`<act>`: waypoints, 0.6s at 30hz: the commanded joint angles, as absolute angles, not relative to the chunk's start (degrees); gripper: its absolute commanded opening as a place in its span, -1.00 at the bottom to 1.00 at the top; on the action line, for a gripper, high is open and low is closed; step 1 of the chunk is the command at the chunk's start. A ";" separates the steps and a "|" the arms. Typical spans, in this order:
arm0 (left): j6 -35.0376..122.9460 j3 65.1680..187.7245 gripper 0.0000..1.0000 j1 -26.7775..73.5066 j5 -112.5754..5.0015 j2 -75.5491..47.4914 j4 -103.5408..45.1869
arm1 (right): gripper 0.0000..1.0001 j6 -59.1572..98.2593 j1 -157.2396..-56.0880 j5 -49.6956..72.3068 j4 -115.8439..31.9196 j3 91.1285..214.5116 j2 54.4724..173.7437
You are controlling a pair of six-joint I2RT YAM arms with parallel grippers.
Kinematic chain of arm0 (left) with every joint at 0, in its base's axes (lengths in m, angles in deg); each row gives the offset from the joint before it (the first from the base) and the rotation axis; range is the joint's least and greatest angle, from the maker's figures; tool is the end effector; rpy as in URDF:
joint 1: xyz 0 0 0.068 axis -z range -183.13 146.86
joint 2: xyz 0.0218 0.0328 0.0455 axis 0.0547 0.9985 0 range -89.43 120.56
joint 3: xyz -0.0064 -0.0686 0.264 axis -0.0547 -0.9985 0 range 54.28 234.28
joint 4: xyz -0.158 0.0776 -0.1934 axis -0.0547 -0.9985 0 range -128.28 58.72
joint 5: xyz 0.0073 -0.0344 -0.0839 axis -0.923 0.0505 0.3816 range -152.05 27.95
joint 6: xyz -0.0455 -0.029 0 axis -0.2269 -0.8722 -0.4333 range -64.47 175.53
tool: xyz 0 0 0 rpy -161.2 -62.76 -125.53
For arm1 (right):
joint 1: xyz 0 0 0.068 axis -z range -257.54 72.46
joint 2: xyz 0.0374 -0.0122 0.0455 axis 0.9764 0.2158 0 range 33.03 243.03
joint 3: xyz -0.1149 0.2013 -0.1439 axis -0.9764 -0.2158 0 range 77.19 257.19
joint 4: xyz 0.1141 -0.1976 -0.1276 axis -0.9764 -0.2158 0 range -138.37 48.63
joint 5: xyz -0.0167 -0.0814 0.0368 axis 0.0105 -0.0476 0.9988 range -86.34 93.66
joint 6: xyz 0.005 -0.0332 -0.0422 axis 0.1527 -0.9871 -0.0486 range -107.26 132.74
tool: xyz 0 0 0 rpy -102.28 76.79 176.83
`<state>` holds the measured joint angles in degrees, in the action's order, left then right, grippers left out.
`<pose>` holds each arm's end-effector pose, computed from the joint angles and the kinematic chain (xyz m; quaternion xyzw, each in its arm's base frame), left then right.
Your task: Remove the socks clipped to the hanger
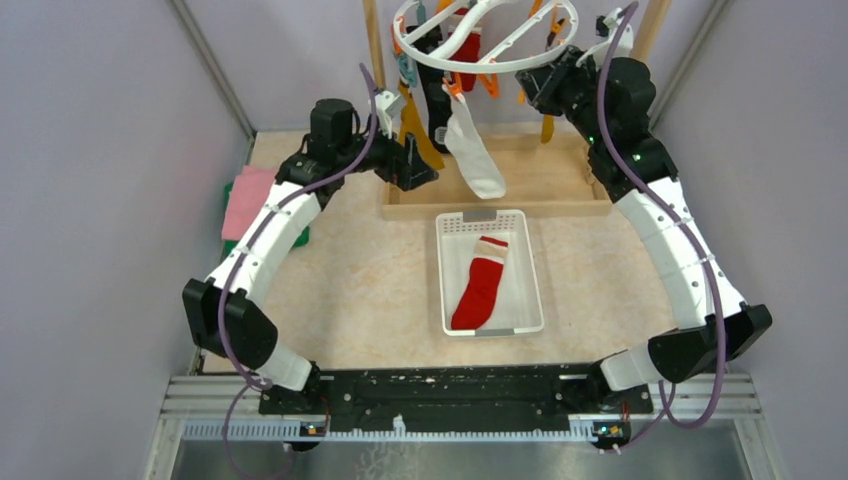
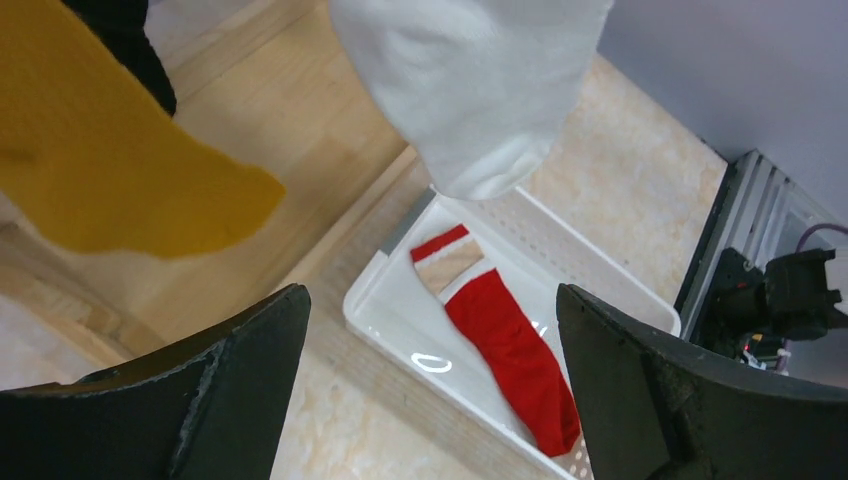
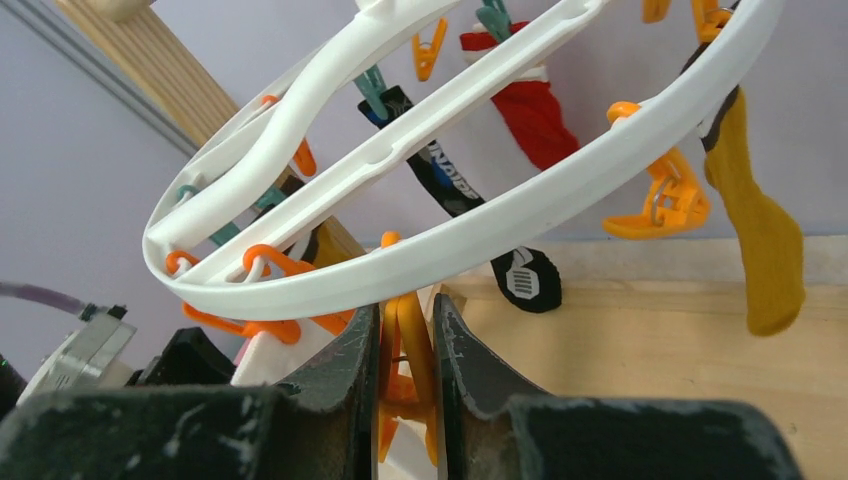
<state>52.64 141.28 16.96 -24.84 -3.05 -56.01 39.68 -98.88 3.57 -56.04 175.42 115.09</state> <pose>0.3130 -0.1374 0.3977 0.2905 0.7605 -0.3651 0.4517 0.2903 0.1134 0.5037 0.0347 0.6969 0.2924 0.6539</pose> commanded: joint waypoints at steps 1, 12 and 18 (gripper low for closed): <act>46.37 144.59 0.98 17.02 -20.45 1.96 -44.21 | -0.98 42.86 -95.92 6.32 -55.45 175.35 113.58; 32.90 141.86 0.98 15.99 -5.56 8.52 -19.71 | -0.85 43.10 -94.41 9.90 -55.52 175.01 113.34; 35.04 142.82 0.98 15.58 -9.77 10.98 -20.24 | -0.81 44.12 -93.28 11.96 -55.32 175.01 113.37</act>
<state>34.63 142.28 16.00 -9.30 9.59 -25.08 42.56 -94.51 10.98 -55.65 175.42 115.09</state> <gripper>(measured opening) 0.988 0.156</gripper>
